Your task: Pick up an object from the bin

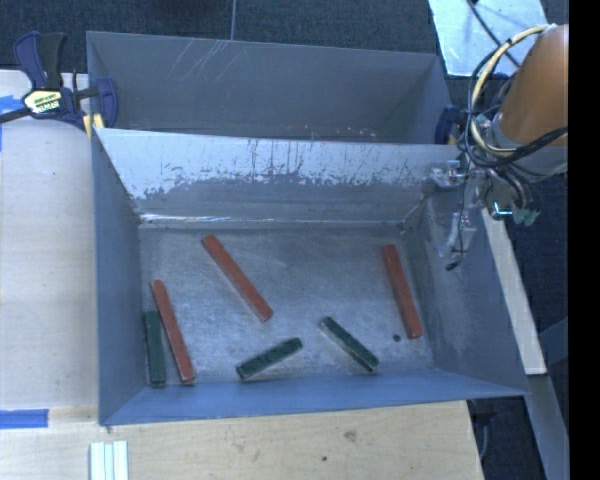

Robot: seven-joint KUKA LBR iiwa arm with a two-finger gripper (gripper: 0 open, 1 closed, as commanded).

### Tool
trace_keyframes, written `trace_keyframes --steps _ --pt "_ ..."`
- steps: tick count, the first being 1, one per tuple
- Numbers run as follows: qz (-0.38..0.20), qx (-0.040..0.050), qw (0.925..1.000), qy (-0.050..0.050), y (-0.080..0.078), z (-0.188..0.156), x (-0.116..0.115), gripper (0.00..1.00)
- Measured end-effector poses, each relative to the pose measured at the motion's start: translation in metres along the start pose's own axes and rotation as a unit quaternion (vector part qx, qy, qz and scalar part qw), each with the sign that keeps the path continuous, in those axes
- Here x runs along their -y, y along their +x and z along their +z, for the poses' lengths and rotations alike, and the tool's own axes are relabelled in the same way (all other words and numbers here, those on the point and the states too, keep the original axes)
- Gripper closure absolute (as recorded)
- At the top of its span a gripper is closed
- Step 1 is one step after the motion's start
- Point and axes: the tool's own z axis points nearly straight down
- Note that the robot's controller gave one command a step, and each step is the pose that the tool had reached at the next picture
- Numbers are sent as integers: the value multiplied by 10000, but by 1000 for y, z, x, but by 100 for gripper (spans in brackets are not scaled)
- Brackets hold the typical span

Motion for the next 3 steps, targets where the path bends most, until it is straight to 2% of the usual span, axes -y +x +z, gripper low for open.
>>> trace_keyframes --steps 1,2,3 --pt "-2744 12 9616 -12 11 93 -14 0" --pt "-5601 44 8284 -74 17 100 -35 0" --pt "-5591 38 8291 -1 17 103 -26 100"
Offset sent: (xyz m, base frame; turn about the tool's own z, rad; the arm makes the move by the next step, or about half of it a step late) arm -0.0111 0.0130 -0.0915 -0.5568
